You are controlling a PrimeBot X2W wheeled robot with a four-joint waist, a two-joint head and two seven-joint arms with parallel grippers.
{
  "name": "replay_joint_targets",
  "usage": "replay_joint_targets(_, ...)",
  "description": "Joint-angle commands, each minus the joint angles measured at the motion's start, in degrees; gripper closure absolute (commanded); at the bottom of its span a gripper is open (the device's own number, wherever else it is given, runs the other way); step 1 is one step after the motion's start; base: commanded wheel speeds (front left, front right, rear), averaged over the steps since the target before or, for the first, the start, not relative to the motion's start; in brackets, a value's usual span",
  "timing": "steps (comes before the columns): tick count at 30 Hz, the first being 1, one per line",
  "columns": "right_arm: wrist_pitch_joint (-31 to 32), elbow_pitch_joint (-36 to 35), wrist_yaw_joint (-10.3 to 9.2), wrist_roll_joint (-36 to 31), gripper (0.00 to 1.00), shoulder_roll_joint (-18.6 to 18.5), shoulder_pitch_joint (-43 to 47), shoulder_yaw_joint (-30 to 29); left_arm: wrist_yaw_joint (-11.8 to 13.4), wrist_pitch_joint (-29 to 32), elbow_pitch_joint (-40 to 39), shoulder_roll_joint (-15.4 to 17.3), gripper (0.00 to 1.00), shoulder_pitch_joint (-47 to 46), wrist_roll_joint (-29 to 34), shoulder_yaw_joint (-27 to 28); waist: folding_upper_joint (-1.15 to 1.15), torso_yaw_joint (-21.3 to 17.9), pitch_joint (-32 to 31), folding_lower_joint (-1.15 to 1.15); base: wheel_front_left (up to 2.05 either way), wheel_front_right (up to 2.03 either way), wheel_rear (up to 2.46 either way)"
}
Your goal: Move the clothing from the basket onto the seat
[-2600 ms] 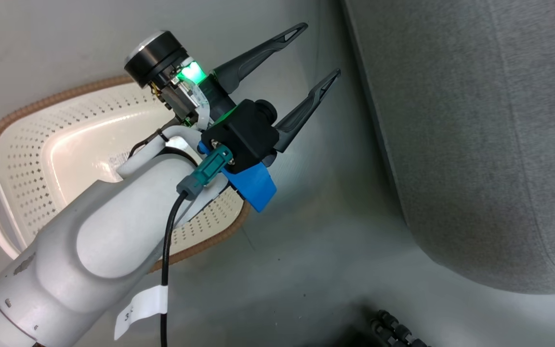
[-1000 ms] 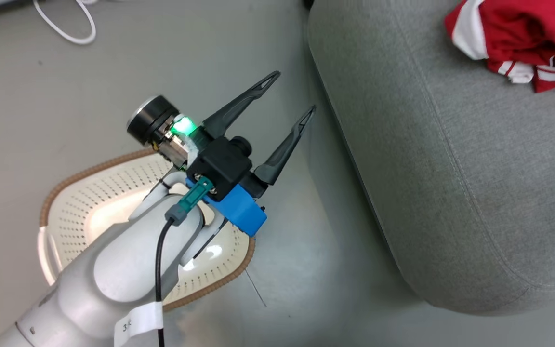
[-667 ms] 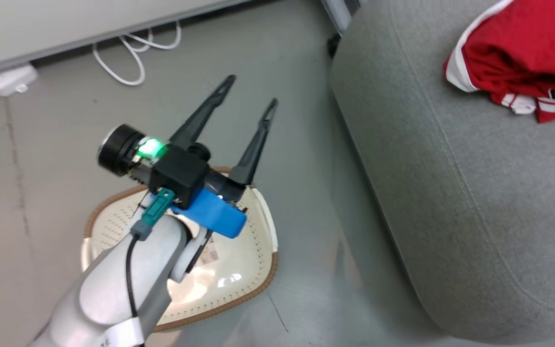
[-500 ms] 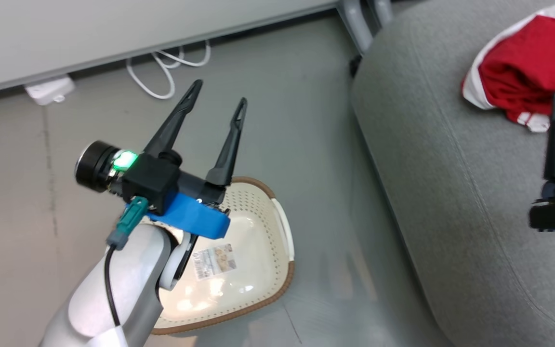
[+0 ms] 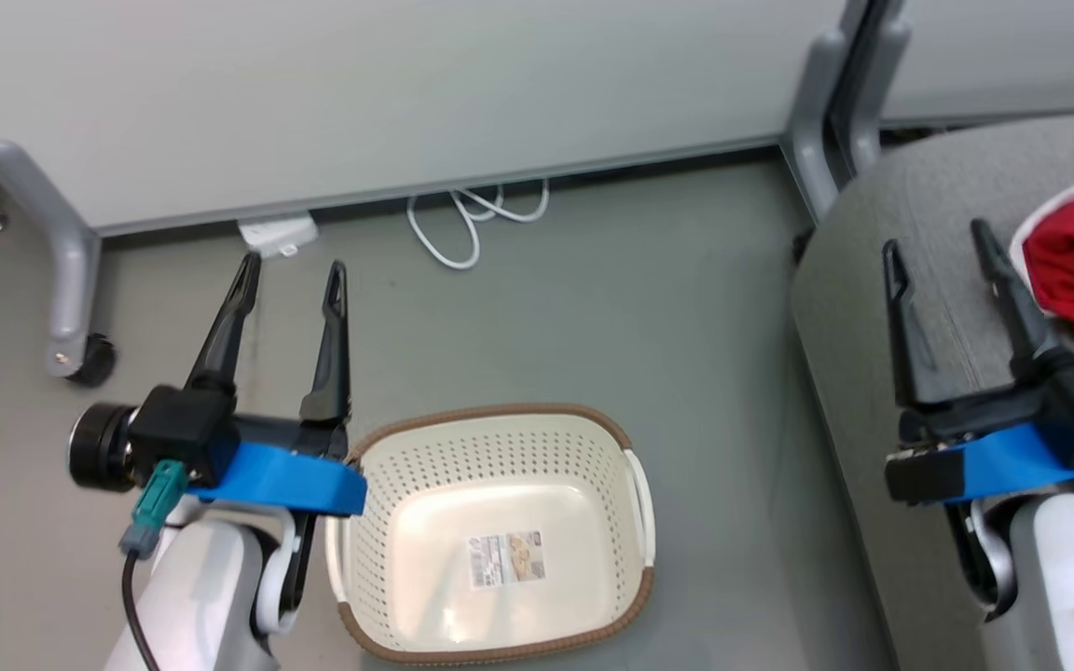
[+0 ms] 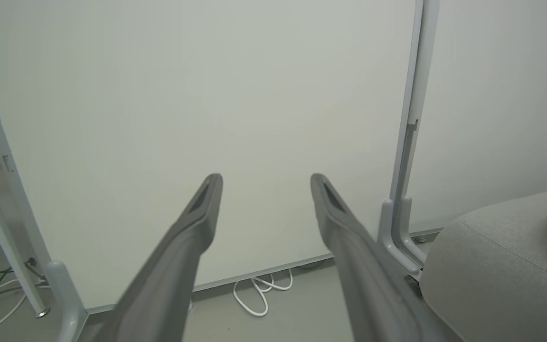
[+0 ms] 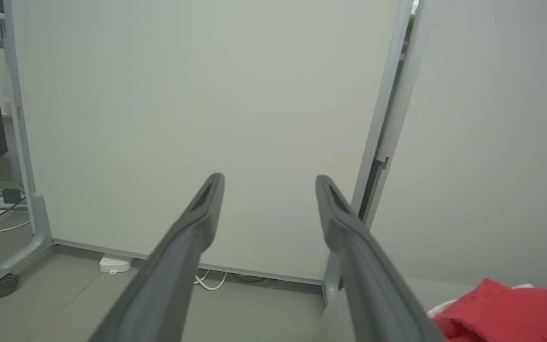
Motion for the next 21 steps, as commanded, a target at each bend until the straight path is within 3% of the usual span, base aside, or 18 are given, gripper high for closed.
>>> replay_joint_targets(1,-0.2,0.3,0.01,0.4,0.0,0.5,1.8,0.0,-0.7,-0.1,0.4,-0.8,0.0,2.0,0.8,1.7,0.0,2.4,-2.8,0.01,0.0,0.0,0.0)
replay_joint_targets(10,-0.2,0.9,0.01,1.5,0.0,2.5,9.5,-1.7,-4.7,-0.1,1.9,-4.2,0.0,9.4,4.2,7.2,0.0,5.0,-7.4,0.01,0.0,0.0,0.0)
replay_joint_targets(21,-0.2,2.9,0.01,2.8,0.0,4.5,15.6,-3.5,-7.0,-0.1,1.9,-6.6,0.0,14.3,7.4,10.8,0.0,5.3,-9.7,0.01,0.0,0.0,0.0)
